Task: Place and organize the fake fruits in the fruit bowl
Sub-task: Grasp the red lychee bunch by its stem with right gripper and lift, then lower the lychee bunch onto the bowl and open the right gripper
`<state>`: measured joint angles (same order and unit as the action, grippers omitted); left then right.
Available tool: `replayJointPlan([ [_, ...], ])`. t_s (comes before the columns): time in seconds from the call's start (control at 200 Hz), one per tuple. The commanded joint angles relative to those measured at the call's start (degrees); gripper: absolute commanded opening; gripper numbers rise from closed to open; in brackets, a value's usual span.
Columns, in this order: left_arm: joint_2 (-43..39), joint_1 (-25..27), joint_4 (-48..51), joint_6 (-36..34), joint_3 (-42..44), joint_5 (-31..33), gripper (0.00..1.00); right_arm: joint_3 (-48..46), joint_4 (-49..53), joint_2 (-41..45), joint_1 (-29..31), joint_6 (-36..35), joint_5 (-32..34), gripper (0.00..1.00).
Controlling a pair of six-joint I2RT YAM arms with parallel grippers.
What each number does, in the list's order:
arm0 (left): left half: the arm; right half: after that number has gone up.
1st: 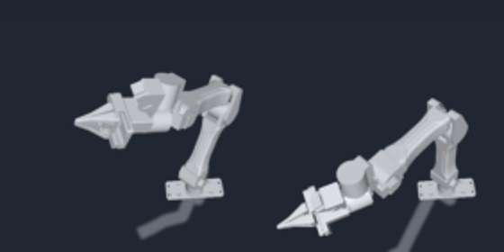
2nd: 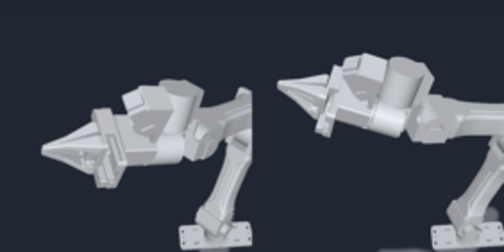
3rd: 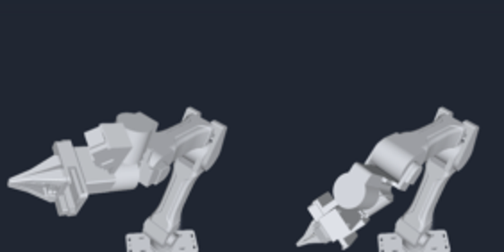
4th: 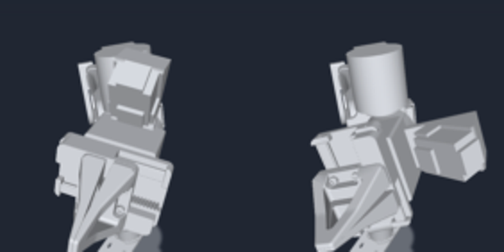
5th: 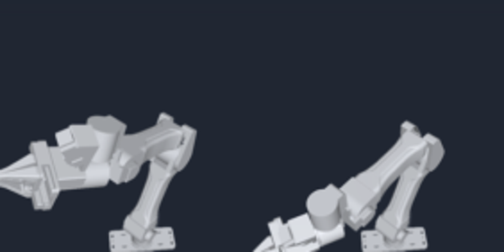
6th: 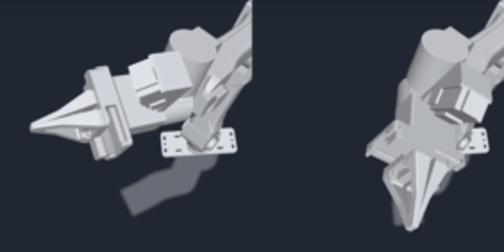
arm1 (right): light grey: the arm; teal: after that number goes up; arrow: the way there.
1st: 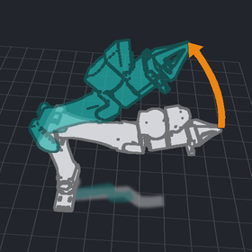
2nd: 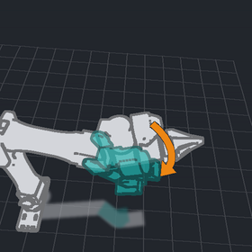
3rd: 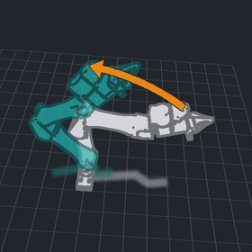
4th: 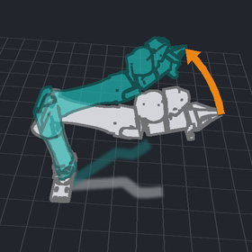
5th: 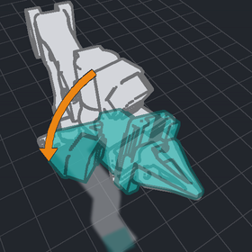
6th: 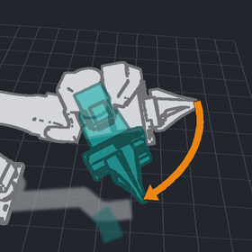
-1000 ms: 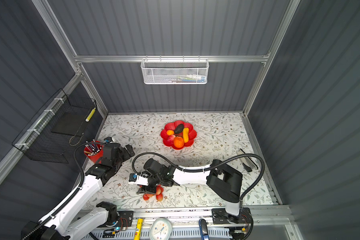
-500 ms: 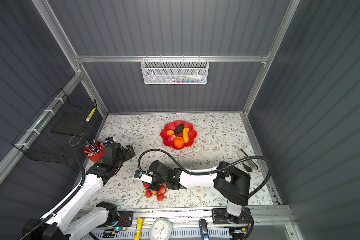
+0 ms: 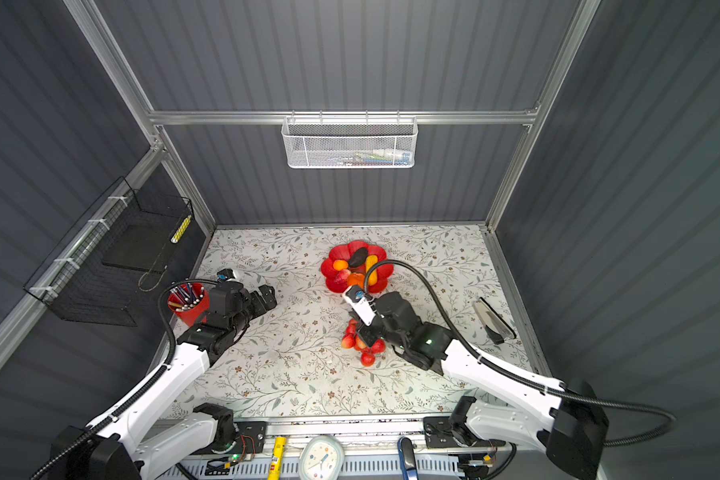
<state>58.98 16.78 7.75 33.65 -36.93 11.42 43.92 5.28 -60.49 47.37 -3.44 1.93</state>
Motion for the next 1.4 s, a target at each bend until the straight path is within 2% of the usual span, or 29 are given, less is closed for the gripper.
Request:
replayJointPlan([
  [0.0, 1.14, -0.43, -2.72, -0.91, -1.53, -3.39, 1.00, 2.66, 4.80, 0.21, -5.48, 3.76, 0.75, 0.00],
  [0.085, 1.65, -0.43, -2.67, -1.24, -2.09, -4.25, 1.00, 7.20, 5.96, -3.18, -10.10, 3.47, -0.55, 0.00],
  [0.22, 1.18, -0.43, -1.69, -2.05, -2.71, -4.77, 1.00, 17.96, 9.90, -14.02, -15.72, 2.73, -2.37, 0.00],
  [0.365, -0.08, -0.43, -1.71, -2.55, -2.10, -4.70, 1.00, 28.12, 10.59, -23.95, -20.89, 3.43, -8.69, 0.00],
  [0.615, -0.31, -0.43, -2.45, -3.32, -1.83, -5.70, 1.00, 43.43, 13.34, -39.50, -22.81, 0.89, -10.57, 0.00],
  [0.966, 0.38, -0.43, -2.98, -3.23, -1.14, -6.15, 1.00, 59.72, 16.68, -56.88, -23.44, -3.15, -8.18, 0.00],
  [1.236, 0.40, -0.43, -3.53, -3.21, -1.17, -6.62, 1.00, 74.58, 22.98, -67.53, -23.43, -2.95, -11.27, 0.43],
  [1.396, -0.02, -0.43, -3.27, -3.24, -1.04, -6.27, 1.00, 75.21, 19.81, -65.90, -23.39, -0.66, -12.68, 0.81],
])
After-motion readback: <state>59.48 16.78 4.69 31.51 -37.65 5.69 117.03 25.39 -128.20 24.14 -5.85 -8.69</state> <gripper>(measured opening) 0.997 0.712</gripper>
